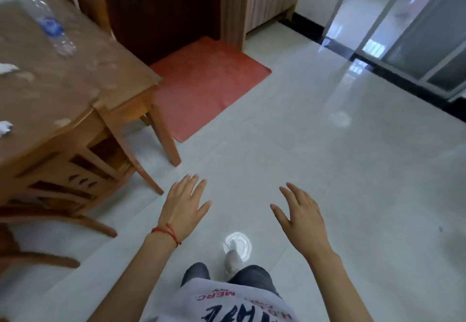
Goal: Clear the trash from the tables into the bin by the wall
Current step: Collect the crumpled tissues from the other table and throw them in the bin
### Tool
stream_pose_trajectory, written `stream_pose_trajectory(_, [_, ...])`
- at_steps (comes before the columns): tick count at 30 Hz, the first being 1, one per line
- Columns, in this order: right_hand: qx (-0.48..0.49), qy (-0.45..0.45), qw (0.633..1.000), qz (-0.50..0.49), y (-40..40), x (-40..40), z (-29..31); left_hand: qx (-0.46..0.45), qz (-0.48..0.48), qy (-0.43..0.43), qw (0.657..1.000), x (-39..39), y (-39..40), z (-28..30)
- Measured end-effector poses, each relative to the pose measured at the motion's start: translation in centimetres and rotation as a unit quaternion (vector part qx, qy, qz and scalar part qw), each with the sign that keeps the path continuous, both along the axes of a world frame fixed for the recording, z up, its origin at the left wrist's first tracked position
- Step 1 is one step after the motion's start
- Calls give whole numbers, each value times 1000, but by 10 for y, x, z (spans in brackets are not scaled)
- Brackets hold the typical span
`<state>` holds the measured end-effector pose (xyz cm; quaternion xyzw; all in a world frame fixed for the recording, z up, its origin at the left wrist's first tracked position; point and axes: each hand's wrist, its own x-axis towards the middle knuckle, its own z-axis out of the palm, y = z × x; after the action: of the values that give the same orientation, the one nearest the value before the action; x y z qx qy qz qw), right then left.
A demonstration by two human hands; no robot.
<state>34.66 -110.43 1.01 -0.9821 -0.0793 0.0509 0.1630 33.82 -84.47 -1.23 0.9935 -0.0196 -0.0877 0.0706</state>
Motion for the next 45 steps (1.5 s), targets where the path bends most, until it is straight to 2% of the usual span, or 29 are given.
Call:
stream_pose_trajectory(6, [7, 0, 990, 139, 34, 45, 3, -23, 149, 12, 988, -26, 20, 1])
stream_pose_trajectory(11, [8, 2, 967, 254, 77, 64, 7, -21, 258, 11, 966, -56, 37, 10])
stream_pose_trajectory(19, [12, 9, 927, 374, 151, 79, 10, -19, 377, 4, 926, -92, 71, 12])
stream_pose_trajectory(25, [14, 4, 919, 395, 204, 91, 10, -47, 408, -16, 911, -90, 116, 2])
stream_pose_trajectory(38, [48, -20, 922, 383, 358, 142, 23, -28, 396, -61, 916, -37, 267, 24])
stream_pose_trajectory(45, [90, -25, 919, 382, 429, 167, 33, -30, 411, -53, 910, -11, 331, 31])
